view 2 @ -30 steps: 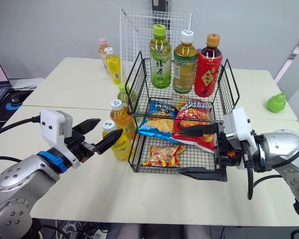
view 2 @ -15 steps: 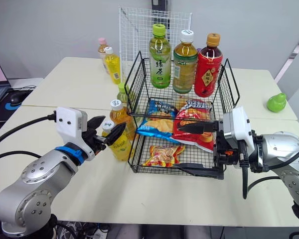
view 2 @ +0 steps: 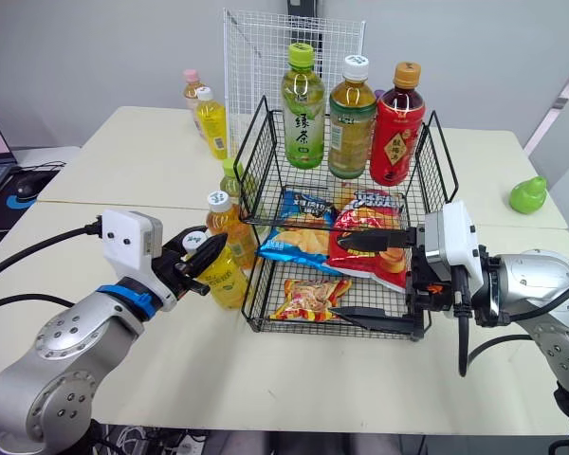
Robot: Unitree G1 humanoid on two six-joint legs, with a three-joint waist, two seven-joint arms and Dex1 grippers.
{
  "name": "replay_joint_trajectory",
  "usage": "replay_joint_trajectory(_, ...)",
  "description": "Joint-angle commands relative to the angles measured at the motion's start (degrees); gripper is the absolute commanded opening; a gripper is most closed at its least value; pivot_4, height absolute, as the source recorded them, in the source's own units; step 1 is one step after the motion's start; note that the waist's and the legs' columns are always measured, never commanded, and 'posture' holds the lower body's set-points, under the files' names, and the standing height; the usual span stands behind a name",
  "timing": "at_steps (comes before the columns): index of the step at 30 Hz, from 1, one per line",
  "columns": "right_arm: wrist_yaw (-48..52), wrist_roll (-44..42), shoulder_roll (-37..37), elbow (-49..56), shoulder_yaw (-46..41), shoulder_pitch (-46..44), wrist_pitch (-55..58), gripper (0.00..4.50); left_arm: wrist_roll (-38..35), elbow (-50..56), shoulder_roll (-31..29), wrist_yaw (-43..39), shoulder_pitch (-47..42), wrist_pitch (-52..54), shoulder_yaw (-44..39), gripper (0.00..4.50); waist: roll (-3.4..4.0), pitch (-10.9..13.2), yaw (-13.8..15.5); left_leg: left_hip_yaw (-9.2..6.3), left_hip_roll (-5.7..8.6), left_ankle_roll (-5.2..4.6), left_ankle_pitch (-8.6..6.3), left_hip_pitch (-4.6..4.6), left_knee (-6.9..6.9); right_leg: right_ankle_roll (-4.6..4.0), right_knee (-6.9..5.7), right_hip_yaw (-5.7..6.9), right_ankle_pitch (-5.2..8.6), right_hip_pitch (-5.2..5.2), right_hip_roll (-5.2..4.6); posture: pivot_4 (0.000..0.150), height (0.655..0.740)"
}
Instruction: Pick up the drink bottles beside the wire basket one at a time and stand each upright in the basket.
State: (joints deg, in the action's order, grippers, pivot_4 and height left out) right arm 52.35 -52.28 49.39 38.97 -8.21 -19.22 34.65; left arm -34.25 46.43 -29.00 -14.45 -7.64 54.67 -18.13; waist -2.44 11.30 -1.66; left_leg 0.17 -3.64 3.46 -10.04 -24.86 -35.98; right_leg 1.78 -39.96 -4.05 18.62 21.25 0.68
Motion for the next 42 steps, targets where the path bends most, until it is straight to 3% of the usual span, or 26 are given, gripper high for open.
replay_joint_trajectory(1,-1.1,0.73,-0.35,0.88,-2.43,-1.4,-2.19,4.5,-3.41,1.05,-4.24,-4.54,-1.38,-1.88,-4.76,1.37,-0.01,0.01,-0.02,0.0,0.0,0.0,0.0,0.0,0.0,0.0,0.0,0.0,0.0,0.0,0.0,0.15,0.736)
replay_joint_trajectory(11,-3.33,-4.92,3.24,0.59,-11.46,-1.05,0.2,4.5,-16.89,-10.03,-22.78,-21.7,-9.46,0.64,-11.42,1.37,-0.01,0.08,0.03,0.05,0.01,0.0,0.0,-0.07,0.07,0.01,0.1,0.03,0.02,0.06,-0.07,0.15,0.736)
replay_joint_trajectory(17,-4.25,-7.13,7.94,0.54,-21.56,3.53,2.68,4.5,-23.65,-22.38,-34.75,-31.23,-19.37,4.46,-11.42,1.37,-0.04,0.16,0.0,0.04,0.02,0.0,-0.01,-0.14,0.16,-0.02,0.11,0.09,0.05,0.16,-0.08,0.15,0.736)
replay_joint_trajectory(21,-3.45,-6.61,9.66,1.21,-26.99,8.45,3.82,4.5,-28.81,-33.3,-39.74,-33.9,-33.5,8.92,-8.12,1.37,-0.11,0.22,0.16,0.0,0.01,0.0,-0.01,-0.15,0.17,0.06,0.14,0.14,0.1,0.15,-0.07,0.15,0.736)
replay_joint_trajectory(25,-2.73,-6.14,9.66,1.59,-30.21,12.12,3.24,4.5,-27.94,-43.63,-41.76,-37.01,-49.55,10.08,-2.03,1.37,-0.11,0.22,-0.02,0.04,0.06,0.0,-0.01,-0.17,0.16,0.08,0.15,0.12,0.1,0.15,-0.07,0.15,0.736)
replay_joint_trajectory(29,-2.93,-6.1,9.29,2.4,-31.83,14.12,3.02,4.5,-24.0,-51.08,-40.36,-41.65,-64.71,9.73,5.93,1.37,-0.11,0.23,-0.04,0.01,0.05,0.0,-0.01,-0.17,0.16,0.08,0.14,0.14,0.1,0.15,-0.02,0.15,0.736)
replay_joint_trajectory(34,-4.91,-5.88,8.36,3.57,-32.18,15.49,2.67,4.5,-18.29,-61.7,-29.63,-48.76,-82.21,9.11,15.52,1.37,-0.12,0.23,0.3,-0.05,0.08,0.0,0.0,-0.25,0.08,0.1,0.12,0.2,0.11,0.15,-0.01,0.15,0.736)
replay_joint_trajectory(42,-10.47,-8.11,6.87,7.46,-34.39,18.37,3.07,4.5,-4.93,-70.93,-10.26,-55.44,-88.24,-5.92,24.19,1.37,-0.06,0.24,0.06,-0.04,0.08,0.0,0.0,-0.32,0.06,0.1,0.08,0.14,0.11,0.21,0.0,0.15,0.736)
